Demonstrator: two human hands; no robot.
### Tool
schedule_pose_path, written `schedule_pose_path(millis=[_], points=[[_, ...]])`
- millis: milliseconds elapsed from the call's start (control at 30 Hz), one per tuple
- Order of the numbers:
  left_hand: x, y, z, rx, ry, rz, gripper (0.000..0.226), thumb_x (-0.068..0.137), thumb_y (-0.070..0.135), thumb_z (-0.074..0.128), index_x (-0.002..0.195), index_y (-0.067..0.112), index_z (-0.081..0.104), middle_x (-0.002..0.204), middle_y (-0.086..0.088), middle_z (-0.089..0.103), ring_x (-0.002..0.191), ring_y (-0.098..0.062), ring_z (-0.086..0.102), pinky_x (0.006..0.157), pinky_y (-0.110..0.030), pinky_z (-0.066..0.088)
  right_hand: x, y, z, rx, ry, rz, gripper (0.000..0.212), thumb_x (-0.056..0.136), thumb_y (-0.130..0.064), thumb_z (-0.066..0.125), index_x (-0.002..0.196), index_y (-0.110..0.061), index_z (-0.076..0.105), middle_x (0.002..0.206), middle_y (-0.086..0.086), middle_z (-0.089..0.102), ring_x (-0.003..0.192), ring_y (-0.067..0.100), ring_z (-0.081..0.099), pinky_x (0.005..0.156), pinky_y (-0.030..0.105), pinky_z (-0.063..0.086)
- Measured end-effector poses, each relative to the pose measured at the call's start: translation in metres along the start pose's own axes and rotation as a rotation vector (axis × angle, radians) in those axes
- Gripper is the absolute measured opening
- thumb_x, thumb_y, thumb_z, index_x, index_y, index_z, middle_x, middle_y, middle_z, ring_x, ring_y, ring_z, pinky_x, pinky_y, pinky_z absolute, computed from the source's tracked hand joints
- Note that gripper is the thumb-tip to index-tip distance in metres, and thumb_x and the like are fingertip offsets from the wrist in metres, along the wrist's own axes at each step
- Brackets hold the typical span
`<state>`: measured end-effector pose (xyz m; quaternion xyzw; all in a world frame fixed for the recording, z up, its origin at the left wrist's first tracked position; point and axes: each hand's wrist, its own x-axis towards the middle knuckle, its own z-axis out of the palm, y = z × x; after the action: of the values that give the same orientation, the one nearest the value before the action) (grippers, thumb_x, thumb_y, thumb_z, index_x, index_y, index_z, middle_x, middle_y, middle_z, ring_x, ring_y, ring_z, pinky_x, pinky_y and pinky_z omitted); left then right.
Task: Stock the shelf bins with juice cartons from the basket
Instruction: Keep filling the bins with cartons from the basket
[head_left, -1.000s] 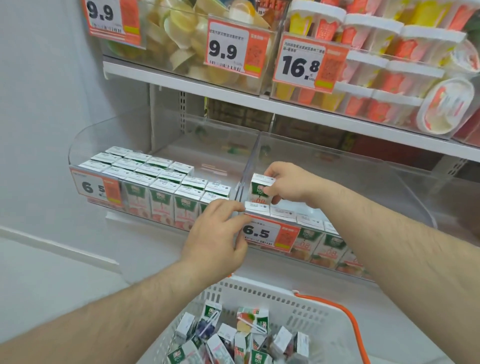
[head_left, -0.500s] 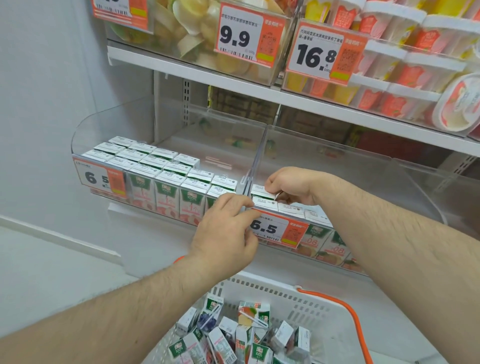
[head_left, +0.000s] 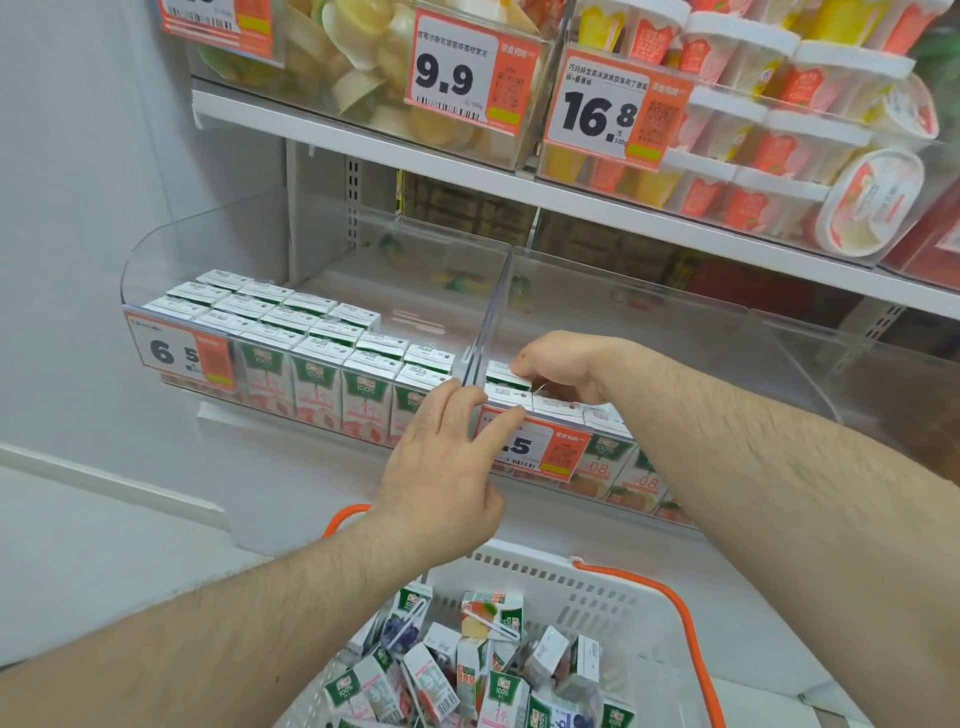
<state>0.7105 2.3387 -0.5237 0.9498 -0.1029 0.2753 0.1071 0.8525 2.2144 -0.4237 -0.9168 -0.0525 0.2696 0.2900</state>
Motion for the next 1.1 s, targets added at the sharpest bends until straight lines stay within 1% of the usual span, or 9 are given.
schedule_pose_path(millis=[133,267,367,433,533,600,700,800,1100], points=[[-0.001,-0.002,-0.004,-0.056,-0.067,-0.005,0.077,0.072,0.028,0.063,0.144,0.028,0.035,0.136,-0.005,0.028,0.137,-0.028,0.016,0.108,-0.041,0.034,0.004,-0.001,-0.002,0.046,-0.049,0.05,0.027,0.101,-0.024,0.047,0.11,-0.005,0.064,0.097,0.009,0.07,0.075,0.02,0.063,0.069,0.034,0.051],[0.002,-0.002,-0.01,-0.096,-0.096,-0.028,0.074,0.076,0.028,0.06,0.144,0.031,0.033,0.14,-0.003,0.025,0.139,-0.024,0.014,0.11,-0.042,0.032,0.005,0.001,-0.001,-0.037,0.017,0.013,0.025,0.1,-0.028,0.048,0.105,-0.01,0.064,0.095,0.004,0.066,0.073,0.017,0.059,0.067,0.032,0.049],[0.001,-0.002,-0.012,-0.092,-0.138,-0.027,0.074,0.079,0.029,0.058,0.147,0.033,0.029,0.142,-0.001,0.021,0.14,-0.022,0.01,0.112,-0.039,0.028,0.001,0.002,0.002,-0.08,-0.051,-0.02,0.042,0.098,-0.047,0.049,0.127,-0.018,0.058,0.126,0.001,0.059,0.111,0.024,0.059,0.099,0.045,0.046],[0.0,-0.004,-0.013,-0.09,-0.133,-0.015,0.075,0.079,0.029,0.058,0.147,0.033,0.029,0.143,-0.001,0.021,0.14,-0.022,0.011,0.111,-0.038,0.029,0.0,0.0,0.005,-0.181,-0.037,-0.094,0.049,0.099,-0.048,0.047,0.138,-0.018,0.052,0.141,0.002,0.051,0.121,0.023,0.053,0.106,0.043,0.04],[-0.001,-0.006,-0.013,-0.097,-0.114,0.001,0.075,0.076,0.028,0.062,0.146,0.03,0.034,0.142,-0.001,0.026,0.137,-0.019,0.015,0.105,-0.037,0.036,0.0,0.002,0.0,-0.195,0.077,-0.178,0.045,0.102,-0.044,0.043,0.126,-0.011,0.061,0.121,0.008,0.065,0.089,0.019,0.063,0.086,0.038,0.053],[0.0,-0.008,-0.013,-0.107,-0.086,0.011,0.075,0.071,0.027,0.065,0.142,0.027,0.041,0.138,-0.001,0.033,0.133,-0.018,0.022,0.098,-0.037,0.043,0.001,0.008,-0.012,-0.072,0.179,-0.199,0.046,0.104,-0.041,0.038,0.112,-0.004,0.064,0.102,0.013,0.072,0.082,0.024,0.069,0.086,0.04,0.055],[-0.001,-0.011,-0.01,-0.111,-0.056,0.025,0.075,0.064,0.025,0.068,0.136,0.023,0.05,0.133,-0.003,0.041,0.128,-0.021,0.03,0.089,-0.039,0.05,-0.003,0.021,-0.038,0.27,0.311,-0.222,0.045,0.106,-0.037,0.033,0.099,-0.005,0.063,0.093,0.018,0.072,0.074,0.027,0.068,0.086,0.043,0.054],[0.0,-0.01,-0.008,-0.12,-0.056,0.02,0.074,0.064,0.026,0.068,0.135,0.023,0.05,0.133,-0.003,0.04,0.129,-0.022,0.03,0.089,-0.039,0.05,-0.009,0.03,-0.054,0.431,0.326,-0.229,0.041,0.106,-0.036,0.035,0.096,-0.006,0.061,0.088,0.015,0.072,0.073,0.026,0.068,0.071,0.036,0.057],[0.0,-0.009,-0.011,-0.137,-0.059,0.025,0.075,0.066,0.024,0.067,0.138,0.021,0.047,0.133,-0.003,0.035,0.129,-0.022,0.028,0.096,-0.038,0.045,-0.001,0.014,-0.011,-0.142,0.136,-0.238,0.042,0.104,-0.041,0.037,0.107,-0.008,0.064,0.098,0.007,0.072,0.094,0.027,0.069,0.093,0.042,0.053]])
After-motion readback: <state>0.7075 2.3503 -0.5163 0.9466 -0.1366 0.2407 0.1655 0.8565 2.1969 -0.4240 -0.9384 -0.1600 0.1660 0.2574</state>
